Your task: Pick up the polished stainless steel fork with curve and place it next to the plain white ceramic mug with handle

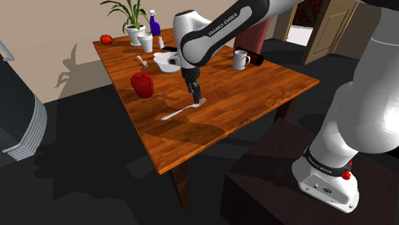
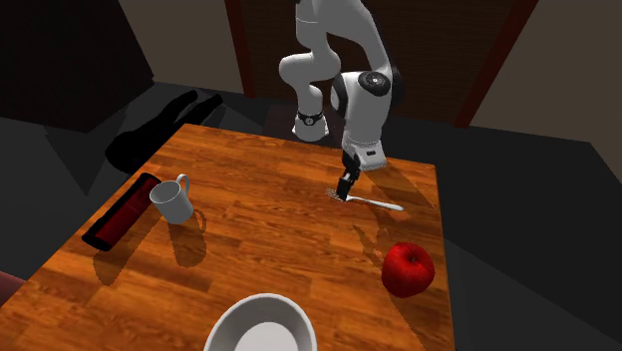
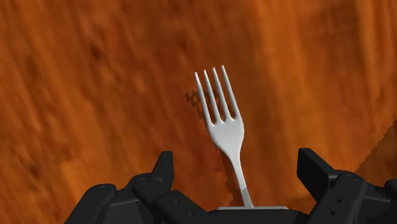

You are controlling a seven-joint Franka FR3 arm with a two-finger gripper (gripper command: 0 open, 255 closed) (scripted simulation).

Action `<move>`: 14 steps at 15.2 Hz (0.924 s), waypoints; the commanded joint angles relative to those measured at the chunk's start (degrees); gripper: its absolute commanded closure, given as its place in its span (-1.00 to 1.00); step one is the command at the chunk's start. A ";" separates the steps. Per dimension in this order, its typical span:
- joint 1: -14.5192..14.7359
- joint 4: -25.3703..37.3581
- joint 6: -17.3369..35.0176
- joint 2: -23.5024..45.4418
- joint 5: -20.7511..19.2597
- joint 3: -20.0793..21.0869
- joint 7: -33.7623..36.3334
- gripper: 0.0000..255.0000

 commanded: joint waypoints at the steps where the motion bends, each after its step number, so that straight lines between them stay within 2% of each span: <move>1: 0.14 -0.06 1.13 1.10 -0.16 0.18 -0.64 -1.00; 7: 0.05 -1.76 5.14 3.40 -0.28 0.10 -0.57 -1.00; 14: 0.05 -1.74 5.12 3.41 -0.28 0.10 -0.57 -1.00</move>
